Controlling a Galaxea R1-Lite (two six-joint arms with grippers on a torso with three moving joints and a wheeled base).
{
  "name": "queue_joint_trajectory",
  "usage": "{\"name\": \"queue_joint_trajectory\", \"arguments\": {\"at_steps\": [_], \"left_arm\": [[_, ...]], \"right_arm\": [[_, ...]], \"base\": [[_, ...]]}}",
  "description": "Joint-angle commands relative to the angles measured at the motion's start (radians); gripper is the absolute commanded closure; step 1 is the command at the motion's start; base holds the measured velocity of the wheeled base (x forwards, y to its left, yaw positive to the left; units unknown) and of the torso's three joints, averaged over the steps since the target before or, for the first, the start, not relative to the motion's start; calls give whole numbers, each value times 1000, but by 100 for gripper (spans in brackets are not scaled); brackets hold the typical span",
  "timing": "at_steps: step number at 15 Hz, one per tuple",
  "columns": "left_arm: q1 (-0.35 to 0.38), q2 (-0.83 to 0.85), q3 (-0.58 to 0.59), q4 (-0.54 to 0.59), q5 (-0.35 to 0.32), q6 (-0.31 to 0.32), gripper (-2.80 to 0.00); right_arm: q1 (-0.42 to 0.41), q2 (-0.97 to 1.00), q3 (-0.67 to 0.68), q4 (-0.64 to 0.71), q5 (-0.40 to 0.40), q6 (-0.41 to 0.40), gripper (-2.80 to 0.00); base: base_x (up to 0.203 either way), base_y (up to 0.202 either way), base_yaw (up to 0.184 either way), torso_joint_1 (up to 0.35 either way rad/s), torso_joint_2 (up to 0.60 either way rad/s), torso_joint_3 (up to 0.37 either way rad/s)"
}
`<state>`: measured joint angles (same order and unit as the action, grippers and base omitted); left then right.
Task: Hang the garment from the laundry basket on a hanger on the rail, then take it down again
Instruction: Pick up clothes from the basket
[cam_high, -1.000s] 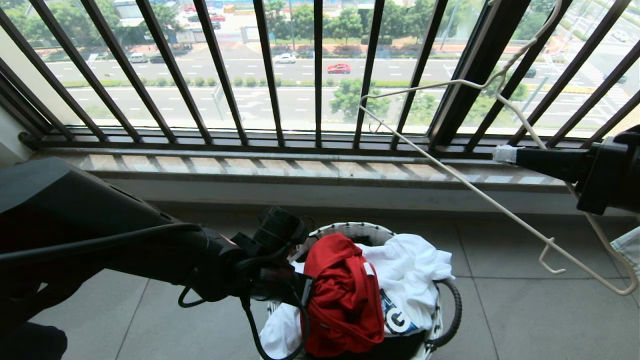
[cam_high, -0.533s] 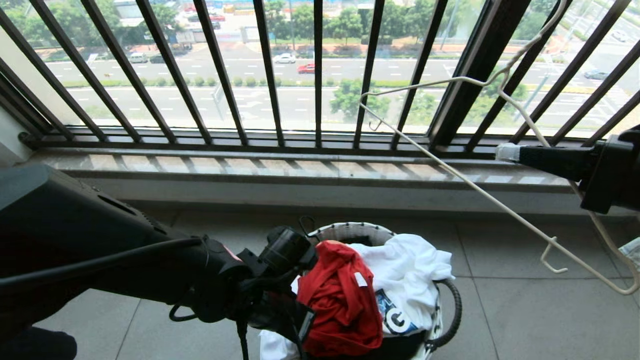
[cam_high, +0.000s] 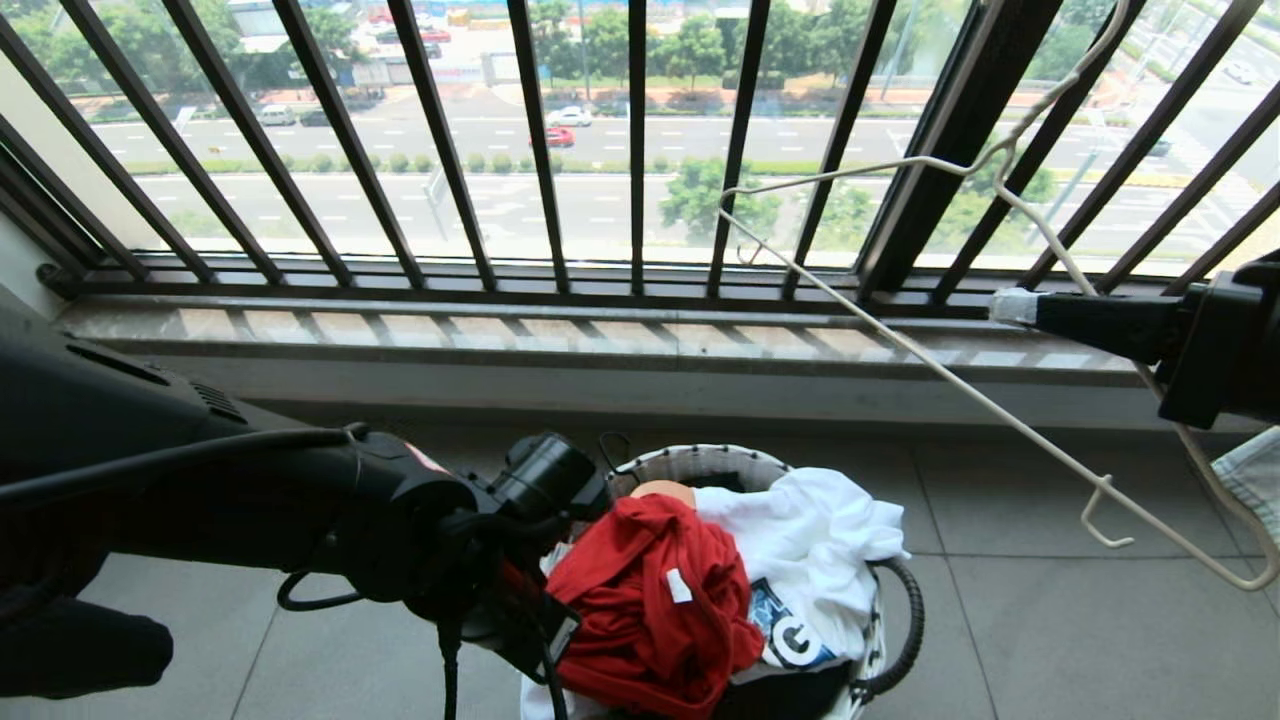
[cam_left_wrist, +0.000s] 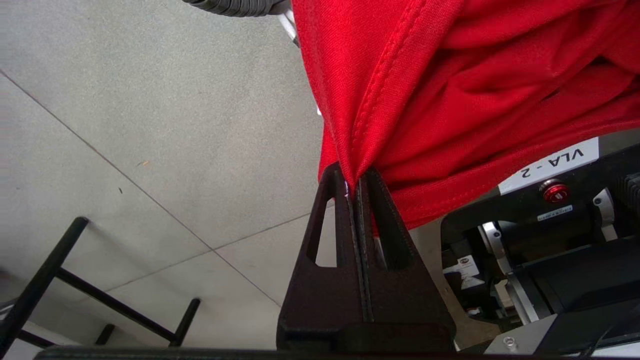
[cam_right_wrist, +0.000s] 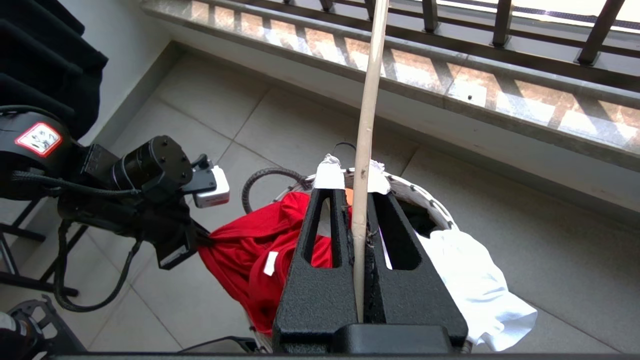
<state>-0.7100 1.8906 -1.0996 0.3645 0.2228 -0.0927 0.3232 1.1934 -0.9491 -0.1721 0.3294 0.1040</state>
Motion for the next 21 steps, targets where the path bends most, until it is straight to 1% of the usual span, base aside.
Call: {"name": "queue_joint_trajectory", "arguments": {"at_steps": [1,3,4,7,9,10,16,17,19,20,21], "left_arm": [[6,-34,-2,58,1,8,0],[3,-24,-21,133,1,19,0],[1,-6,-25,137,0,19,0],[-11,31,-37,124,-4,8,0],[-11,44,-26,65,-3,5,0],[-11,37,-23,65,-4,4,-280],[-19,-81,-8,70,-5,11,-280],[-21,-96,-8,65,-12,9,-280],[-25,-116,-11,57,-63,2,-280],[-25,-127,-11,50,-65,3,0],[-25,-137,-20,49,-65,4,0]], "right_arm": [[0,2,0,-1,2,0,0],[-1,0,0,-1,2,0,0],[0,0,0,-1,2,0,0],[-6,0,-2,-1,2,0,0],[-7,0,-2,-1,2,0,0],[-7,0,-2,-1,2,0,0],[-9,0,-2,-1,2,0,0],[-9,0,-3,-1,2,0,0],[-9,-2,-3,-1,2,0,0],[-9,-7,-3,-1,2,0,0],[-9,-12,-5,-1,2,0,0]], "base": [[0,0,0,0,0,0],[0,0,0,0,0,0],[0,0,0,0,0,0],[0,0,0,0,0,0],[0,0,0,0,0,0],[0,0,0,0,0,0],[0,0,0,0,0,0],[0,0,0,0,0,0],[0,0,0,0,0,0],[0,0,0,0,0,0],[0,0,0,0,0,0]]}}
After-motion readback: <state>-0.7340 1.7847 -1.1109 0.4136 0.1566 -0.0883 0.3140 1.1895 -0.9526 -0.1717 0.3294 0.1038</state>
